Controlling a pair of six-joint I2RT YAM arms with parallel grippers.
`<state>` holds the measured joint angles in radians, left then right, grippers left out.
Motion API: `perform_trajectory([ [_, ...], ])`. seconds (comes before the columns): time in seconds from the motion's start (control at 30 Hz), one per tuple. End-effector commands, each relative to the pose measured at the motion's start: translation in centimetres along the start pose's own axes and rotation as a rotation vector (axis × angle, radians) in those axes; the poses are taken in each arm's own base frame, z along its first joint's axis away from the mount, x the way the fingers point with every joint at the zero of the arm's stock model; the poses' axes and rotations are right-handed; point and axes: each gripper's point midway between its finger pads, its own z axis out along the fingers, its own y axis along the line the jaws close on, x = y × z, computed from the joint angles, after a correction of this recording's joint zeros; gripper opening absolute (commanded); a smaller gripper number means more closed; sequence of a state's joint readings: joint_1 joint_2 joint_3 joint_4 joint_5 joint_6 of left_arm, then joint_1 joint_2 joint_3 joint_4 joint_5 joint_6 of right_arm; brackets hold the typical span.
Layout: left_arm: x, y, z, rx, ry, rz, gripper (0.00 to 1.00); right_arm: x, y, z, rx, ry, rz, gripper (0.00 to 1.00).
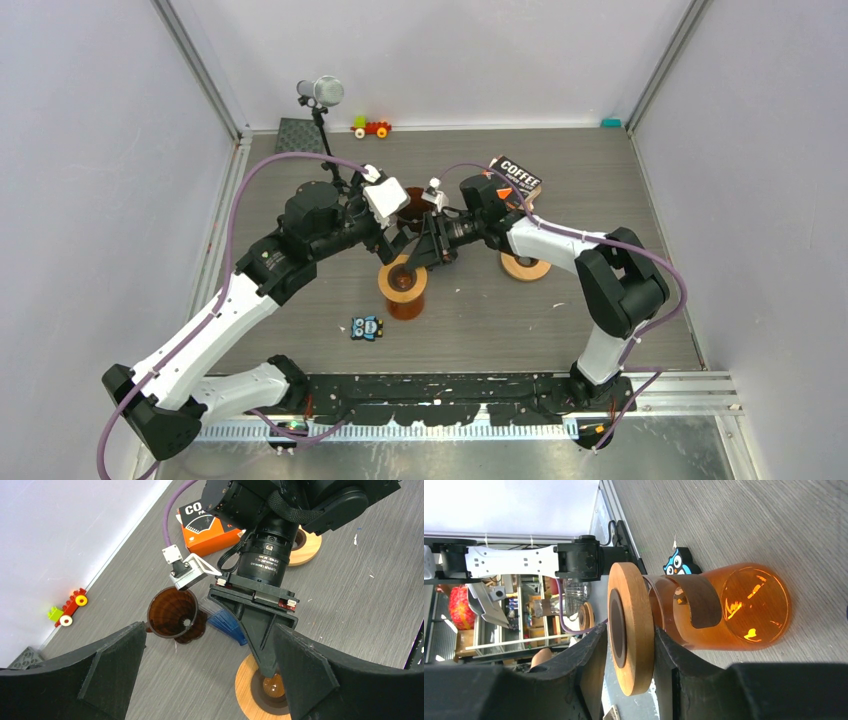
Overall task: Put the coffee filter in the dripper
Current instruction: Place the dripper holder onto the coffee server.
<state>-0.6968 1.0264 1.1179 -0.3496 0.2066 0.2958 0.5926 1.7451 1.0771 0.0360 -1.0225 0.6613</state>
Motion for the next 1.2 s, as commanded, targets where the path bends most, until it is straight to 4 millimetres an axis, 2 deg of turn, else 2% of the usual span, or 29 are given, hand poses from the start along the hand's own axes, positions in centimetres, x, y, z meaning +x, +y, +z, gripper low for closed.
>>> perform_trajectory([
  [0.0, -0.5, 0.1, 0.1, 0.008, -0.02, 0.015, 1.0, -1.3, 0.8, -0.5, 0.041, -0.036, -0.072, 0.44],
  [0.5, -0.4, 0.0, 0.0, 0.008, -0.025, 0.024, 1.0, -2.6, 2.7, -1.1, 0.039, -0.054, -0.129, 0.51],
  [0.9, -0.8, 0.8, -0.3, -0.034, -0.028, 0.006, 1.0, -4.3, 4.0, -1.4, 0.056, -0.084, -0.2, 0.59],
  [1.03, -0.9, 0.9, -0.3, -0.043, -0.03, 0.003, 1.0, -5.0, 3.8, -1.8, 0.092, -0.1, -0.238, 0.66],
  [1.17, -1.2, 1.2, -0.4, -0.059, -0.036, -0.012, 1.0, -6.7, 3.0, -3.2, 0.155, -0.155, -0.271, 0.74],
])
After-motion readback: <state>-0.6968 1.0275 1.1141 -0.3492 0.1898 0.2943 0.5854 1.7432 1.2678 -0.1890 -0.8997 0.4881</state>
